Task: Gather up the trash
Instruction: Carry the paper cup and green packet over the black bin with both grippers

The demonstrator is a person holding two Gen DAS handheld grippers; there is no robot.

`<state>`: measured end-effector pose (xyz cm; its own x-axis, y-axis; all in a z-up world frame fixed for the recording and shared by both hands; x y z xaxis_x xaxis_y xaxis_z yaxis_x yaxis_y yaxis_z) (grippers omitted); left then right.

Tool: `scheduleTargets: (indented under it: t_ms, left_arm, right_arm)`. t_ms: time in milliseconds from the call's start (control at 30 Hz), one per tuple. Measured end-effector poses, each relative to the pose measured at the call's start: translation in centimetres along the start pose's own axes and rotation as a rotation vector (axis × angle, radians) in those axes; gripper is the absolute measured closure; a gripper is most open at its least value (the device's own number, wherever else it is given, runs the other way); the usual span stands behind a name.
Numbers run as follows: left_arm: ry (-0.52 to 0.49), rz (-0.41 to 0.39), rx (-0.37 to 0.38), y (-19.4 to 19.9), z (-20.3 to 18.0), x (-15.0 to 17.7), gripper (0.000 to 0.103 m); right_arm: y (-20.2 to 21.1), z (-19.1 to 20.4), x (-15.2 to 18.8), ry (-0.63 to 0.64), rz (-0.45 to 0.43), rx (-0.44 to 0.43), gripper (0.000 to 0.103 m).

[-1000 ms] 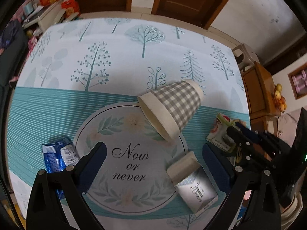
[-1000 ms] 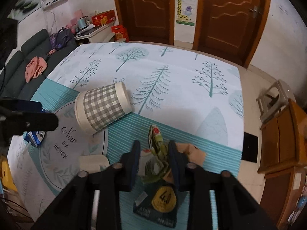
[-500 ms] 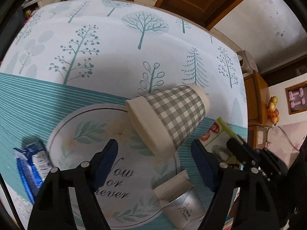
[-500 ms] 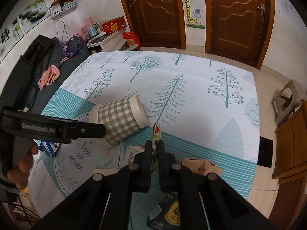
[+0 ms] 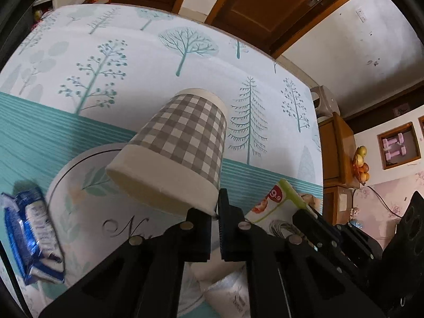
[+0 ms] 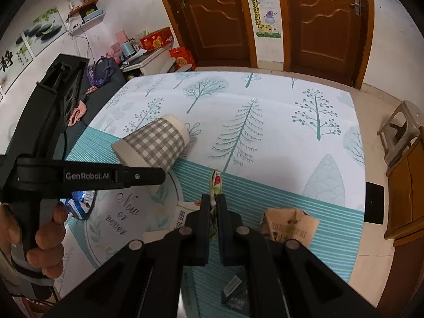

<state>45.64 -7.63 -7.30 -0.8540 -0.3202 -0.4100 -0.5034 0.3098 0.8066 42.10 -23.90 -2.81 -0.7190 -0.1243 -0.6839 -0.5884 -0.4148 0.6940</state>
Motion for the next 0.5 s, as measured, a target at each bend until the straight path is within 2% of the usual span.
scheduleTargets:
  t_ms: [233, 500]
  left_arm:
    - [-0.070, -0.023, 0.014, 6.0, -0.6, 1.9, 0.101]
    - [-0.188, -0.024, 0.062, 14.4, 0.2, 6.4, 0.101]
  right_arm:
    - [3.3, 2.2, 0.2, -0.042, -0.044, -0.012, 0.099]
    - [8.5, 6.2, 2.1, -0.094, -0.095, 0.006, 0.099]
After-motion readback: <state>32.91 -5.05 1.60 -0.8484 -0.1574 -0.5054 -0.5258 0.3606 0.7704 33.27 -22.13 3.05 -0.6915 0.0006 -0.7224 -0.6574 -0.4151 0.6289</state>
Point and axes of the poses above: each gripper's, at about its wrist camera, not at the fingertips, and y roughly against the way its jaws point, z to its left, x to its underside, the point moved 2 cm from there along -y, roughly the way its jaws point, and after that the axes turned 12 degrees about -z, right-handed, at the moved point
